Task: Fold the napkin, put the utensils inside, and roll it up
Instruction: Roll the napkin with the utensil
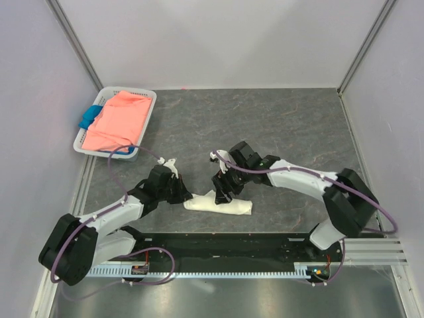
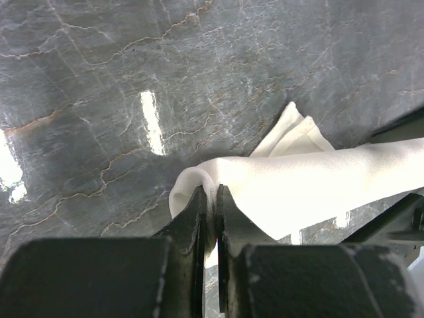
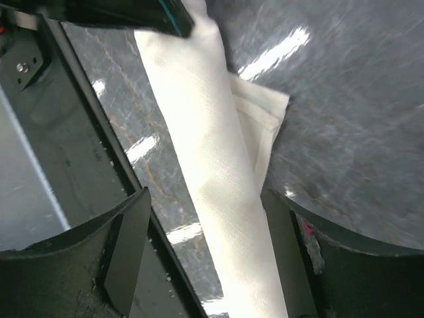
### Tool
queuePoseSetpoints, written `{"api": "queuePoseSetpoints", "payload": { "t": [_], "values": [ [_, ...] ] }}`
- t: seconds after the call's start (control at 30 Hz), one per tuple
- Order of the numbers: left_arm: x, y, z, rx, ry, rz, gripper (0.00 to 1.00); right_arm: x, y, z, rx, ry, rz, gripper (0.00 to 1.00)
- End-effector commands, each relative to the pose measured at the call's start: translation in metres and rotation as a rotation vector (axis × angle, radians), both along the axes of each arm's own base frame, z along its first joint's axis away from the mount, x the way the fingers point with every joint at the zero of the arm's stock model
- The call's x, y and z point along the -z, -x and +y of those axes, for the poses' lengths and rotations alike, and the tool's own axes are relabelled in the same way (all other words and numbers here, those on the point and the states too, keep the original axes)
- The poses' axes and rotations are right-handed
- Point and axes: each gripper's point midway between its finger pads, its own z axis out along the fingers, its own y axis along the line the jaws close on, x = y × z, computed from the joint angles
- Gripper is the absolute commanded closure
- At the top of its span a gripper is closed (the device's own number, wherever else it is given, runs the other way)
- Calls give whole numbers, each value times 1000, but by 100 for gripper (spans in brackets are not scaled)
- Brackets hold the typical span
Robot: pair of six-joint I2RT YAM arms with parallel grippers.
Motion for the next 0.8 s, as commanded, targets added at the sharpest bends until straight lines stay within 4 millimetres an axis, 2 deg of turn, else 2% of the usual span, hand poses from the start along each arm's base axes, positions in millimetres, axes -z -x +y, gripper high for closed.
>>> {"api": "queuePoseSetpoints", "payload": {
  "t": [0.0,0.03,0.1,0.13,0.17,0.2,0.4,0.77],
  "values": [
    [-4,-4,-3,20,-34,50,98,-22,-20,-6,49,38,-323,21],
    [-3,-2,-3,23,-42,70,98,-21,-11,-1,23,52,-370,21],
    [-8,-5,-6,33,-41,79,98,-19,-19,-4,55,116,-504,21],
    [-4,-3,-5,39,-53,100,98,-19,-7,4,24,123,-545,21],
    [-5,-3,-6,42,-54,105,98,-17,-13,3,61,160,-610,21],
    [-6,-5,-7,47,-57,104,98,-15,-3,10,34,167,-639,21],
    [-4,-5,-12,75,-57,133,98,7,4,19,-12,317,-820,23],
    [-6,-5,-15,102,-43,116,96,29,-1,24,-90,379,-856,25]
  ]
}}
